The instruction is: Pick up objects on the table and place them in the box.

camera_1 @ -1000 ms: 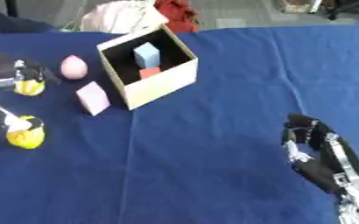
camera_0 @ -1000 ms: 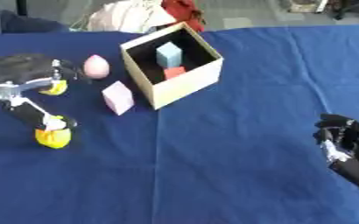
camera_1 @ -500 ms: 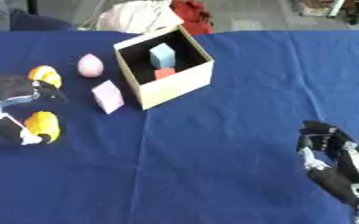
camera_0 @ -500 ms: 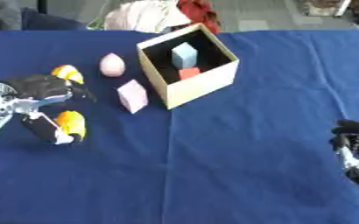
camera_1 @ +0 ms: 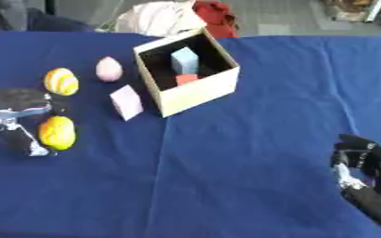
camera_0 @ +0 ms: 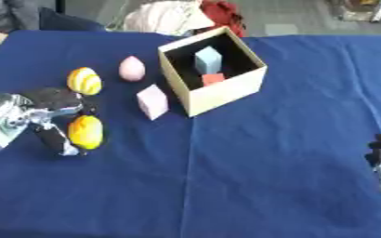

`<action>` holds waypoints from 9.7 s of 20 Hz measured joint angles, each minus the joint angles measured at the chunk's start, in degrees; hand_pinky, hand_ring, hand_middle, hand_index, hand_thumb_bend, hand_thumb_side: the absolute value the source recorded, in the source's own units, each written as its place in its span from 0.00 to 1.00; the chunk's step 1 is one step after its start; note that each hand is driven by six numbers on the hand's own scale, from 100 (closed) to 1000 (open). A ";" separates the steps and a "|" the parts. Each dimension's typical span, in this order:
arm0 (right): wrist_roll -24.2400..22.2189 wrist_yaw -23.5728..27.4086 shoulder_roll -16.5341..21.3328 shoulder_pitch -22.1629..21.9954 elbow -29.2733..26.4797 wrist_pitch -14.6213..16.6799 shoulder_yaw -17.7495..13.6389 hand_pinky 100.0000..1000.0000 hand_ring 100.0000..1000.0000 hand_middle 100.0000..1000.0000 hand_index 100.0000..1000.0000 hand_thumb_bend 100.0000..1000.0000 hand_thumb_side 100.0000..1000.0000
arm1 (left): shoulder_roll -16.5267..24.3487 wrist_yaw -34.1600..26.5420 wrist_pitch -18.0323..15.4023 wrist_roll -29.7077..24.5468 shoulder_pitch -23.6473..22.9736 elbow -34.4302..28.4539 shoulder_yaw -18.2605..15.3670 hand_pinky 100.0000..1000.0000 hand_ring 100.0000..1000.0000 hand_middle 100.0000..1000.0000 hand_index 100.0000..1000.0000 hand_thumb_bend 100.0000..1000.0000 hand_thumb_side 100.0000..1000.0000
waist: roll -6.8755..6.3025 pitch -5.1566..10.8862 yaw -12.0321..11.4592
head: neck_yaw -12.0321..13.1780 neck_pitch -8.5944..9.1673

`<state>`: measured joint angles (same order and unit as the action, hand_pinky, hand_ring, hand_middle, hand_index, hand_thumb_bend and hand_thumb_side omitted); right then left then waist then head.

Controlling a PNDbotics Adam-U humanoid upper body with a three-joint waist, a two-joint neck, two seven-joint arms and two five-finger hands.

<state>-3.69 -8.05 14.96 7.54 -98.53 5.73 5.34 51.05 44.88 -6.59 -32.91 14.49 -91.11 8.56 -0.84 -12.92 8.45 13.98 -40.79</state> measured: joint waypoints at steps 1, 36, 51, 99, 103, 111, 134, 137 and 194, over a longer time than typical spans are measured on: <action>0.00 0.00 0.01 0.00 0.00 0.00 0.00 0.65 0.62 0.64 0.78 0.00 0.31 | -0.15 0.07 -0.06 0.25 0.00 0.14 -0.03 0.65 0.54 0.57 0.73 0.36 0.09 | 0.00 0.00 0.00 | 0.01 0.00; -2.12 0.56 0.45 -0.07 1.03 -0.01 2.22 0.65 0.62 0.64 0.78 0.00 0.30 | -18.37 9.22 -4.51 11.01 39.87 24.09 6.75 0.63 0.49 0.49 0.68 0.21 0.06 | 0.71 0.21 3.51 | 2.08 0.00; -2.96 1.15 0.44 0.05 1.24 -0.03 2.86 0.65 0.62 0.64 0.78 0.00 0.31 | -25.29 16.87 -3.48 20.07 40.93 31.33 7.05 0.82 0.78 0.83 0.94 0.29 0.68 | 1.02 0.21 4.30 | 3.92 0.04; -1.94 0.72 0.49 0.01 1.35 0.13 1.74 0.65 0.62 0.64 0.78 0.00 0.31 | -7.92 11.88 2.89 15.30 26.20 37.94 -3.33 0.67 0.54 0.56 0.73 0.33 0.07 | 0.98 0.21 1.41 | 0.52 1.05; -1.94 0.72 0.49 0.01 1.36 0.13 1.73 0.65 0.62 0.64 0.78 0.00 0.31 | -8.27 12.98 3.61 19.45 25.94 38.43 -3.49 0.58 0.41 0.40 0.58 0.23 0.05 | 0.98 0.21 1.46 | 0.56 1.05; -1.91 0.64 0.49 0.00 1.36 0.15 1.69 0.65 0.62 0.64 0.78 0.00 0.31 | -6.82 11.28 3.59 24.41 25.87 32.80 -3.51 0.54 0.34 0.31 0.47 0.20 0.02 | 0.98 0.21 1.39 | 0.58 1.05; -3.32 1.15 0.49 0.04 1.72 0.18 2.91 0.65 0.62 0.64 0.78 0.00 0.32 | -21.78 12.80 -5.76 18.07 40.81 26.96 8.04 0.65 0.52 0.50 0.67 0.17 0.04 | 1.01 0.35 4.58 | 2.54 0.52; -3.46 1.20 0.49 0.05 1.73 0.17 3.09 0.65 0.62 0.64 0.78 0.00 0.32 | -23.02 14.20 -6.21 18.34 40.79 29.12 8.15 0.71 0.62 0.64 0.80 0.25 0.04 | 1.01 0.35 4.62 | 2.59 0.52; -2.79 0.93 0.51 0.07 1.73 0.26 2.14 0.64 0.62 0.64 0.78 0.00 0.33 | -11.71 4.43 -14.53 0.84 27.47 20.91 10.95 0.77 0.68 0.68 0.80 0.38 0.08 | 0.98 0.35 2.97 | 0.58 1.09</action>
<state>-6.48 -7.12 15.47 7.61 -96.80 6.00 7.48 39.34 49.32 -21.12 -32.06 41.96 -70.20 19.50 0.14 -12.57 11.41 14.56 -39.70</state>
